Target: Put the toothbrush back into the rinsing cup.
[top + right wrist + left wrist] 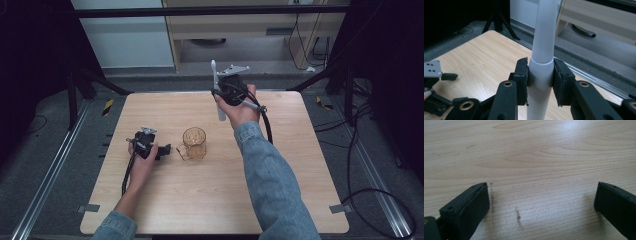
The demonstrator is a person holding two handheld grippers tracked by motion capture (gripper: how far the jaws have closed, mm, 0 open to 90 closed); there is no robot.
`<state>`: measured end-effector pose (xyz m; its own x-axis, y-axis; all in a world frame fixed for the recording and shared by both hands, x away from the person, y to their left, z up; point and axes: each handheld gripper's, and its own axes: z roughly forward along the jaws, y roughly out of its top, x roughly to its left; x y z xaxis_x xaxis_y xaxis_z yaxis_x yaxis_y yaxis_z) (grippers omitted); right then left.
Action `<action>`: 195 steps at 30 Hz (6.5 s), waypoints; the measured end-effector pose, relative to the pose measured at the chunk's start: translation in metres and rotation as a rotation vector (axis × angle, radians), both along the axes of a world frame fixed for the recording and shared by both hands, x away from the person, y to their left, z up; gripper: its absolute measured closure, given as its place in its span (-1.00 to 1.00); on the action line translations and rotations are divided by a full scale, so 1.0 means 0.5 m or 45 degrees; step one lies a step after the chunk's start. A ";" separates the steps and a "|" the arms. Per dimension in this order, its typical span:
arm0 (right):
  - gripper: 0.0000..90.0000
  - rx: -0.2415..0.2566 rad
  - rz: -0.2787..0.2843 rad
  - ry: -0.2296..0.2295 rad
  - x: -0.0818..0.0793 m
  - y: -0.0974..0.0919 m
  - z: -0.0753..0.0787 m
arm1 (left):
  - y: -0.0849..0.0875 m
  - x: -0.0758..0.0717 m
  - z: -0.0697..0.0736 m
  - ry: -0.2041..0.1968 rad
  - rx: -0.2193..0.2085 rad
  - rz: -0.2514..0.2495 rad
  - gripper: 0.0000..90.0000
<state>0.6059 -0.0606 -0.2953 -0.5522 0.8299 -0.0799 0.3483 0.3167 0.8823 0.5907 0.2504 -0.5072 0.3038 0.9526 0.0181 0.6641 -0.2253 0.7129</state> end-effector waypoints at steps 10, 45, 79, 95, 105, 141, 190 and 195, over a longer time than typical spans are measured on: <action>0.50 0.012 -0.001 -0.009 -0.012 0.002 0.013 | -0.001 0.000 0.000 0.000 0.000 -0.001 -1.00; 0.50 0.056 0.081 -0.011 -0.031 0.045 0.028 | -0.001 0.001 0.000 0.001 -0.002 -0.003 -1.00; 0.50 0.047 0.212 0.044 -0.051 0.116 0.008 | -0.001 0.001 0.001 0.004 -0.001 -0.006 -1.00; 0.50 0.022 0.250 0.097 -0.055 0.141 -0.032 | -0.002 0.001 0.000 0.004 -0.003 -0.005 -1.00; 0.50 -0.002 0.266 0.135 -0.054 0.153 -0.066 | -0.002 0.001 0.000 0.001 -0.002 -0.005 -1.00; 0.50 -0.083 0.252 0.265 -0.040 0.152 -0.168 | -0.001 0.001 0.000 0.001 0.000 -0.007 -1.00; 0.50 -0.129 0.257 0.325 -0.037 0.157 -0.189 | -0.001 0.001 0.000 0.001 0.000 -0.008 -1.00; 0.50 -0.125 0.257 0.320 -0.036 0.158 -0.191 | -0.001 0.001 0.000 0.001 0.000 -0.008 -1.00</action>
<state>0.5877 0.0183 -0.3906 -0.7172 0.6968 0.0057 0.4728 0.4806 0.7386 0.5913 0.2498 -0.5071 0.3099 0.9506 0.0177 0.6632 -0.2295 0.7124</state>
